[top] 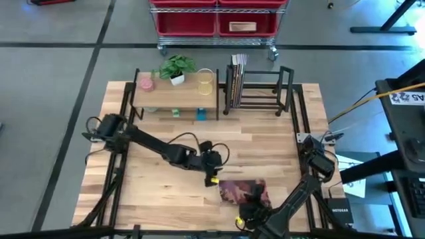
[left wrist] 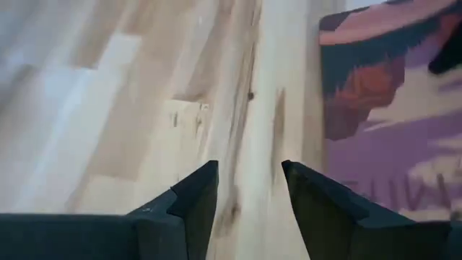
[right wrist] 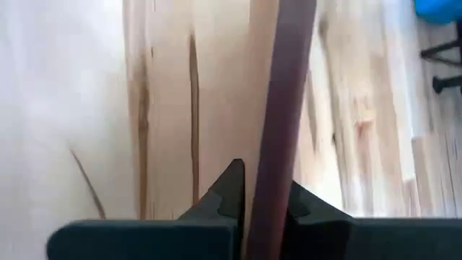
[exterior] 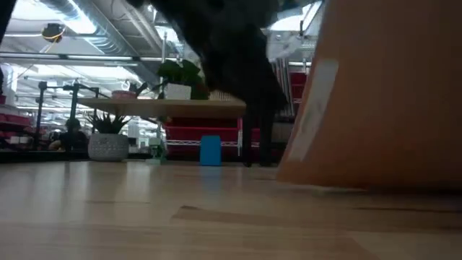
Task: Stock shelves
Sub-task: Put the red purple book on the bookshelf
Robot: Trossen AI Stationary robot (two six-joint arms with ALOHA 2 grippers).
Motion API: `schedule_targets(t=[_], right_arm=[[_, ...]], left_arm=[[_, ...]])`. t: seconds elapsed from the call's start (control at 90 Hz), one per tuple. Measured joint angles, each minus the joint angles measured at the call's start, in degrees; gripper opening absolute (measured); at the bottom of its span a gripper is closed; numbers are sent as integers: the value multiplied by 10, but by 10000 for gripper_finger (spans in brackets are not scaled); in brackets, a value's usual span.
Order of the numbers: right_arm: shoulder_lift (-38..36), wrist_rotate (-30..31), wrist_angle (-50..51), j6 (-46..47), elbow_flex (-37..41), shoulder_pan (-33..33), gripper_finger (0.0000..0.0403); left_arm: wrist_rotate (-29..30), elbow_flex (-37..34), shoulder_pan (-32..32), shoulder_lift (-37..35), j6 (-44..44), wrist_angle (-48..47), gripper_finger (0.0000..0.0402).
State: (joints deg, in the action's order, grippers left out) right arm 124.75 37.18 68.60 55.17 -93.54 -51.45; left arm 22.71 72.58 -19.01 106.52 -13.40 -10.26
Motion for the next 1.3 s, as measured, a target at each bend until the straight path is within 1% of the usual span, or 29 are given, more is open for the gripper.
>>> schedule_targets(t=[0.067,0.278,0.367,0.411,0.478,0.622,0.789,0.922,0.978,1.022,1.167,1.2,1.3], right_arm=[[-12,5,-3,0,12,1,4],[-55,10,3,13,50,1,5],[-65,18,3,22,58,1,9],[-69,23,1,23,59,1,10],[-70,30,1,23,60,1,10],[-70,34,-12,22,60,5,12],[-70,44,-27,16,60,6,13],[-70,44,-29,17,60,6,13],[-70,47,-30,18,60,6,14],[-70,50,-32,18,60,6,14],[-70,57,-41,17,58,9,14],[-70,55,-44,14,54,9,14],[-69,53,-46,13,53,9,14]], left_arm=[[0,1,-22,-14,49,6,152],[-6,1,-105,-14,231,41,152],[-6,1,-129,-14,275,40,152],[1,1,-135,-14,285,50,153],[15,-1,-138,-8,287,92,153],[75,-10,-124,19,286,129,153],[62,-10,-100,56,274,176,153],[70,-10,-94,71,247,194,152],[84,-10,-95,71,242,199,141],[93,-10,-97,70,242,202,123],[107,-9,-103,70,249,191,24],[108,-9,-102,70,242,186,15],[119,-8,-101,69,228,173,8]])
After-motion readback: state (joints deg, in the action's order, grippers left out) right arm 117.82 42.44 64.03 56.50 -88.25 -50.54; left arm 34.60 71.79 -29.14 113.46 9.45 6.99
